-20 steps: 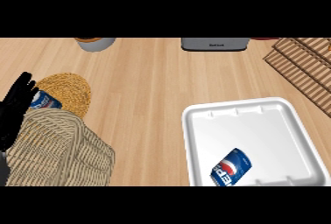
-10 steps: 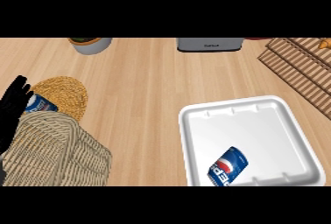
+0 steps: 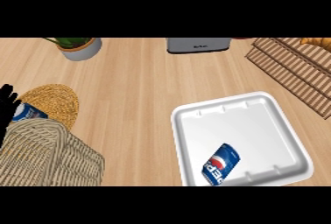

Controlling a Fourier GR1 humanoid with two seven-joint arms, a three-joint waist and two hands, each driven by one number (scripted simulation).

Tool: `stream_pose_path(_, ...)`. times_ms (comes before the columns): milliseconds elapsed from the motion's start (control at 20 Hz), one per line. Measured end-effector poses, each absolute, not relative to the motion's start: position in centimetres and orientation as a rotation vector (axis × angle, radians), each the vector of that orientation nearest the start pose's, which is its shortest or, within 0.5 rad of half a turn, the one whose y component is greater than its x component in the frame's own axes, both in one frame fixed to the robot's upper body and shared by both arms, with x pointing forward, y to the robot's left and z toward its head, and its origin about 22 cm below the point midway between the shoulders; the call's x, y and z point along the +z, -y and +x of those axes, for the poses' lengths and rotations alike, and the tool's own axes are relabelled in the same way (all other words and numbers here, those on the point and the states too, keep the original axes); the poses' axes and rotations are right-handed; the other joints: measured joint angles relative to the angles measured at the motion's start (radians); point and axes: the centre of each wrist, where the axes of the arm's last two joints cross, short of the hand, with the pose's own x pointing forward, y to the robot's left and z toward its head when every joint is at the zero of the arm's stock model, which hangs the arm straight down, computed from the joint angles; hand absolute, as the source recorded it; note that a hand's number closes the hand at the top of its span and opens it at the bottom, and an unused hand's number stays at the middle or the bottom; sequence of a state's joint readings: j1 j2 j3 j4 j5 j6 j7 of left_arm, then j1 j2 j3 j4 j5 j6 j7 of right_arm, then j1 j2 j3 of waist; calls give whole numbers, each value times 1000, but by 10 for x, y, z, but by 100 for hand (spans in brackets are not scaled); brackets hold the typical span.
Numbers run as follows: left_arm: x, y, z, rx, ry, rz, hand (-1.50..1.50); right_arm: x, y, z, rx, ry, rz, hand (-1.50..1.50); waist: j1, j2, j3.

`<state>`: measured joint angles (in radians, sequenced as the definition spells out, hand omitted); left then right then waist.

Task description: Pick the croissant from the tray and place it in the tiered shelf

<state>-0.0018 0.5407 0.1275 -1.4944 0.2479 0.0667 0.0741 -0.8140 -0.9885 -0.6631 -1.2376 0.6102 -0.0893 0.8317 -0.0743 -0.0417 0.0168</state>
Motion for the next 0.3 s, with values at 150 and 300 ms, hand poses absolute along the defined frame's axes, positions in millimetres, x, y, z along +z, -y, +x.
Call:
stream_pose_path(150, 55, -390, 233, -25, 1451, 410, 0, 403, 481, 227, -610, 1207, -1403, -150, -23, -6, -1)
stream_pose_path(300, 53, -396, 227, -11, 1435, 427, 0, 420, 481, 195, -592, 1212, -1398, -150, -44, -10, -1)
